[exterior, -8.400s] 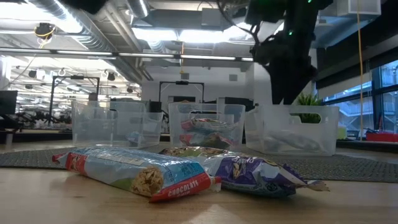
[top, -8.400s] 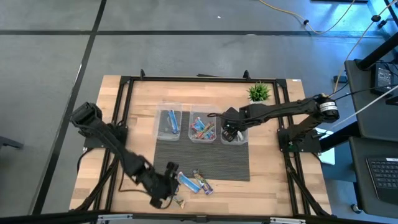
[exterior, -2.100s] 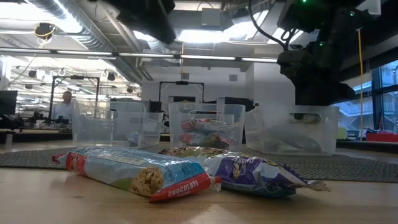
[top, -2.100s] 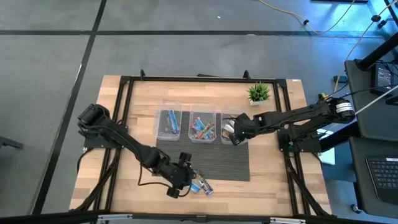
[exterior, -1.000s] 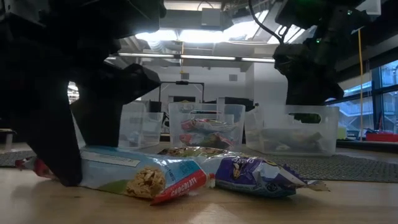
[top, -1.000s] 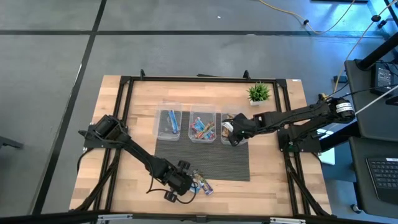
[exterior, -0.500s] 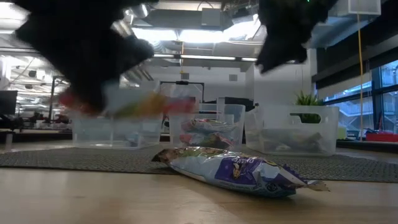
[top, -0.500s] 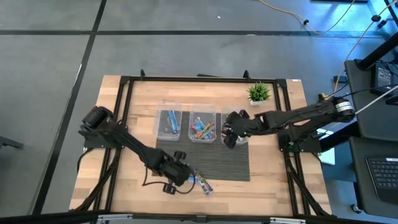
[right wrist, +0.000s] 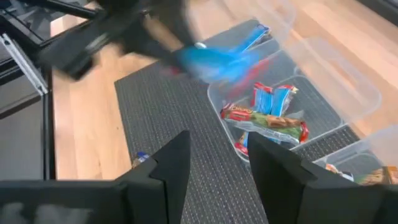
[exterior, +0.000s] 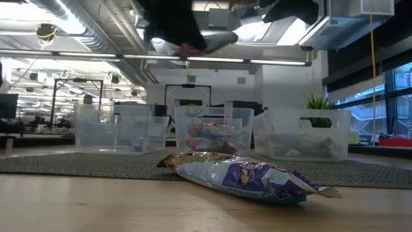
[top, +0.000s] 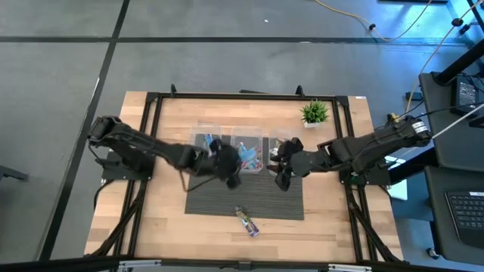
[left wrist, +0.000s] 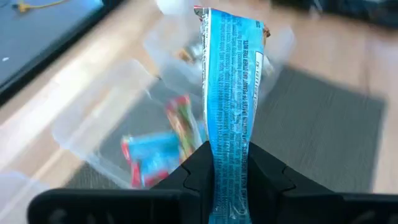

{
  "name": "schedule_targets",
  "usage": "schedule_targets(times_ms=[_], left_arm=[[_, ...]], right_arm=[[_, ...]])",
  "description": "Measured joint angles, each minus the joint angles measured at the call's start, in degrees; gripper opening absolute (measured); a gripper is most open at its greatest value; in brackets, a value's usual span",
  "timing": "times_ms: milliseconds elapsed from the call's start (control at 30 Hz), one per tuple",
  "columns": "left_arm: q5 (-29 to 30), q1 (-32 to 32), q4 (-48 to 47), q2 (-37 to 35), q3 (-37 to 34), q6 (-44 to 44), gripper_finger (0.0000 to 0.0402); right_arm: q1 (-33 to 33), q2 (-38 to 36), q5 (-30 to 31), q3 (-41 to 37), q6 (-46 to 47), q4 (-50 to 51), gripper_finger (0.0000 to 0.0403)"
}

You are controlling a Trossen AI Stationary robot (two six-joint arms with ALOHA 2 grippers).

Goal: Pick and place Granola Bars by type
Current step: Put the red granola bar into the middle transparent bin

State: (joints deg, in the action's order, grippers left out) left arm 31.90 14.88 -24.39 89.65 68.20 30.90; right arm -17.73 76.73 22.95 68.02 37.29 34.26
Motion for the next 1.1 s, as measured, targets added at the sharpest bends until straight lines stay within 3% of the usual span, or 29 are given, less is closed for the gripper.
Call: schedule_targets(times_ms=[367, 733, 1100], left_arm=[[-10.16, -12.05, 5.53, 6.49, 0.09, 5.86, 0.0063], [-10.34, -12.92, 6.49, 14.67, 0.07, 5.87, 0.0063], [-9.63, -12.9, 6.72, 15.09, 0.05, 6.43, 0.0068]], right_arm=[[-3.78, 0.0, 1.4, 0.07, 12.14, 10.69, 0.0163], [-6.58, 0.0, 1.43, 0.07, 13.91, 10.47, 0.0163], [-6.58, 0.0, 0.95, 0.07, 13.71, 10.49, 0.0163]])
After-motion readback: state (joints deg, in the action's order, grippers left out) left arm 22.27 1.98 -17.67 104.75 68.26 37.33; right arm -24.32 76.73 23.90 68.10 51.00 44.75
